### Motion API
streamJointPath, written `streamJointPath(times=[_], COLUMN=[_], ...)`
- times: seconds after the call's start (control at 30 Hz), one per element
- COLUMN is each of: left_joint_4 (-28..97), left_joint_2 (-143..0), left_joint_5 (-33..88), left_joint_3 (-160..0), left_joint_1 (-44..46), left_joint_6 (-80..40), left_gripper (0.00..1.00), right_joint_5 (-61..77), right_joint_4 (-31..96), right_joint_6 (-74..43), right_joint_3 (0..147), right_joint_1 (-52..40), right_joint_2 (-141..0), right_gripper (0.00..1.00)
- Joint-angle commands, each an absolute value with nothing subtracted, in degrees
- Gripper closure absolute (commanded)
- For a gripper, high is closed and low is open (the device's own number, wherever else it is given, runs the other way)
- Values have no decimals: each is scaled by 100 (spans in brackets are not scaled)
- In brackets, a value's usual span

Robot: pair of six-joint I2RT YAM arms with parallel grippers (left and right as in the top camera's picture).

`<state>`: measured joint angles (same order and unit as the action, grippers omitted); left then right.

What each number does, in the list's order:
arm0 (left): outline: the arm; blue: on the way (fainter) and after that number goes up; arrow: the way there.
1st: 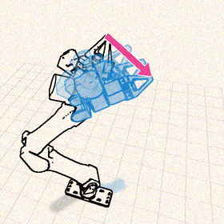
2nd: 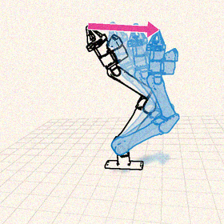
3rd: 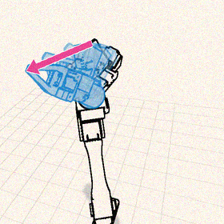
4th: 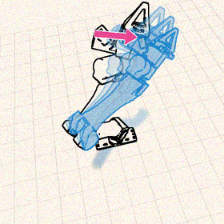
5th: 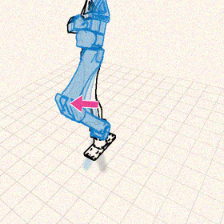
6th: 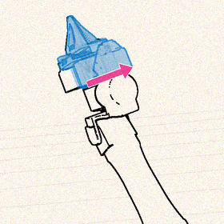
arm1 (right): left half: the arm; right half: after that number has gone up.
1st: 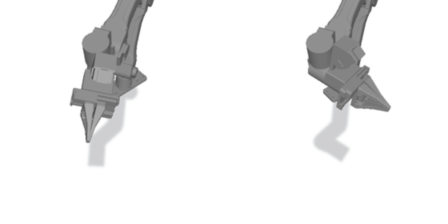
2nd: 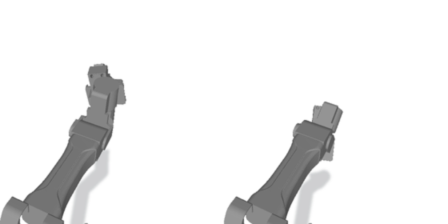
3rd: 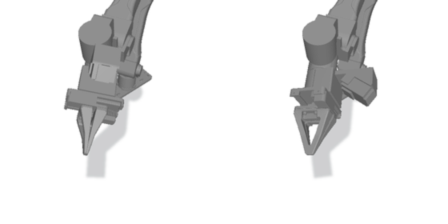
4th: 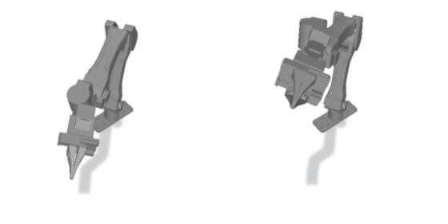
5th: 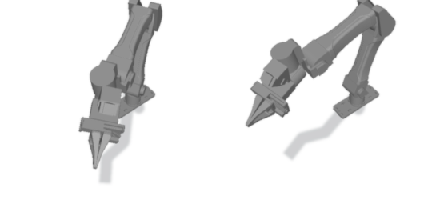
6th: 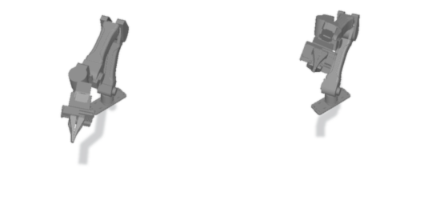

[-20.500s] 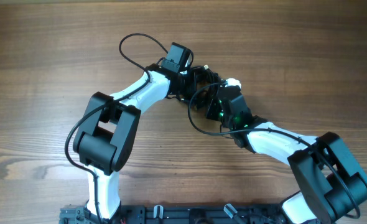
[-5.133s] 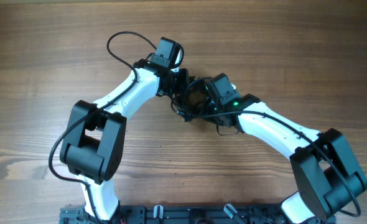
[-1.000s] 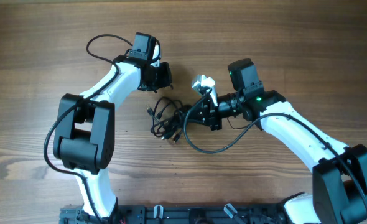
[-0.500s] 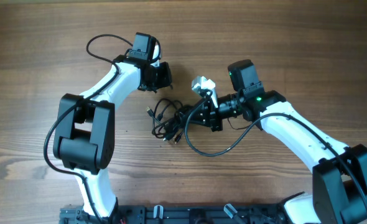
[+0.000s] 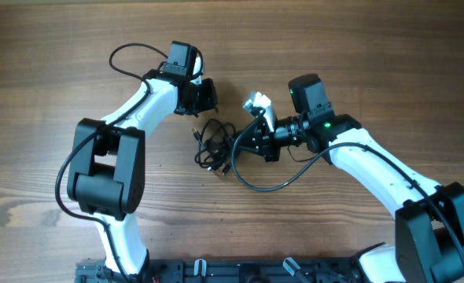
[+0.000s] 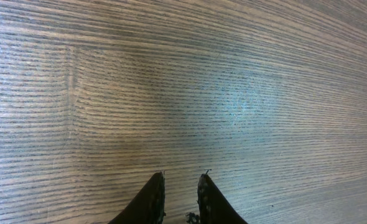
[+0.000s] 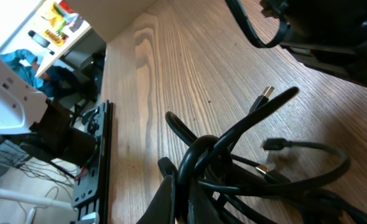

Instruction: Untangle cables

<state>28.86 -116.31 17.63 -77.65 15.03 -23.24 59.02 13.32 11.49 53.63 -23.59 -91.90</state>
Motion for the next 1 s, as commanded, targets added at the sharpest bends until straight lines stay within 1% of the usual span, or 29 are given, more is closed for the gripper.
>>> streamJointPath(times=[0.0,0.17,0.3,0.5,0.7,0.8,0.97], left_joint_4=[2869,2877,2934,2939,2939,2936,2936], left_joint_2=[-11668,-11668,-11668,-11668,-11668,-11668,-11668], left_joint_5=[1688,1551,1026,928,928,928,930], left_joint_3=[-7717,-7717,-7717,-7717,-7717,-7717,-7717], left_joint_1=[1472,1472,1470,1470,1470,1470,1470], left_joint_6=[-2333,-2335,-2338,-2338,-2338,-2338,-2338], left_gripper=[79,80,85,85,84,83,82], right_joint_5=[5892,5892,5778,5225,5183,4923,5155], right_joint_4=[1249,1243,958,554,517,517,517], right_joint_6=[854,814,228,-851,-939,-1238,-1076], right_joint_3=[5474,5474,5474,5474,5474,5474,5474], right_joint_1=[-2381,-2377,-2377,-2377,-2377,-2377,-2377], right_joint_2=[-9242,-9242,-9242,-9242,-9242,-9242,-9242], right_gripper=[96,96,96,96,96,96,96])
